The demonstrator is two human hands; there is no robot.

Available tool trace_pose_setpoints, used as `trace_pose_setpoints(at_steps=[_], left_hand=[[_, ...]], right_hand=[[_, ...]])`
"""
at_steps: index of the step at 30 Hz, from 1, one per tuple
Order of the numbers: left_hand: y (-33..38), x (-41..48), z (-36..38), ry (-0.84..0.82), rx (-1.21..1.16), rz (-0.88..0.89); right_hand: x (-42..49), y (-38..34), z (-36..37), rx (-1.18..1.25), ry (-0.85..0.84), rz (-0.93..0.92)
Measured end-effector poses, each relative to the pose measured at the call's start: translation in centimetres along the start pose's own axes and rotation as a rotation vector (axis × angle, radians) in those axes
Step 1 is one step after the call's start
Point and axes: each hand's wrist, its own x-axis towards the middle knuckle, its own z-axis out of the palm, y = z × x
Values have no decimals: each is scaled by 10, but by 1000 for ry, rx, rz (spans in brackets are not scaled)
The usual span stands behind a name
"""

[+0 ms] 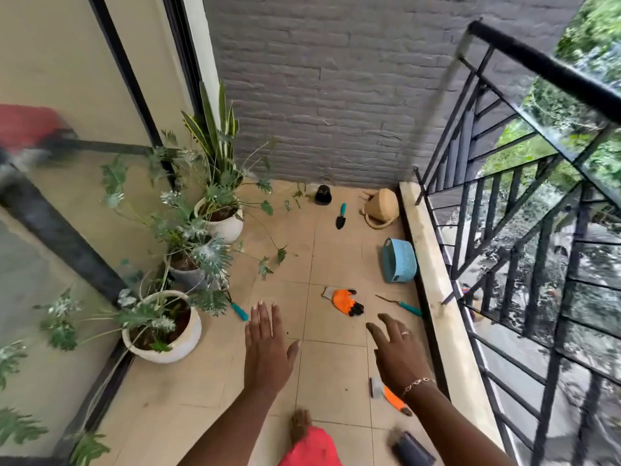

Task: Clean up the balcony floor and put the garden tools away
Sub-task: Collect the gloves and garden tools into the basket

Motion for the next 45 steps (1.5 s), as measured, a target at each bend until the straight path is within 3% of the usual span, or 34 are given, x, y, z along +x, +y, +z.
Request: trace_pose_setpoints(at_steps=[6, 10, 13, 17, 19, 25, 34, 45], left_hand=[[-6, 110, 21, -77, -2, -7], [-16, 199, 2, -218, 21, -24], [-29, 271, -8, -151, -31, 5], [-33, 362, -21, -197, 25, 39], [-16, 400, -37, -270, -17, 28], [31, 530, -31, -217, -125, 63], [112, 737, -24, -386, -52, 157], [158, 933, -14, -439, 38, 219]], right_hand=[[111, 34, 15, -67, 26, 4], [204, 50, 11, -111, -20, 27], [278, 59, 8, -128, -48, 19], [360, 66, 12, -53, -42, 41], [389, 70, 18, -34, -37, 52], [481, 114, 44, -57, -32, 83], [654, 230, 52, -107, -60, 47], [811, 329, 52, -117, -24, 153]])
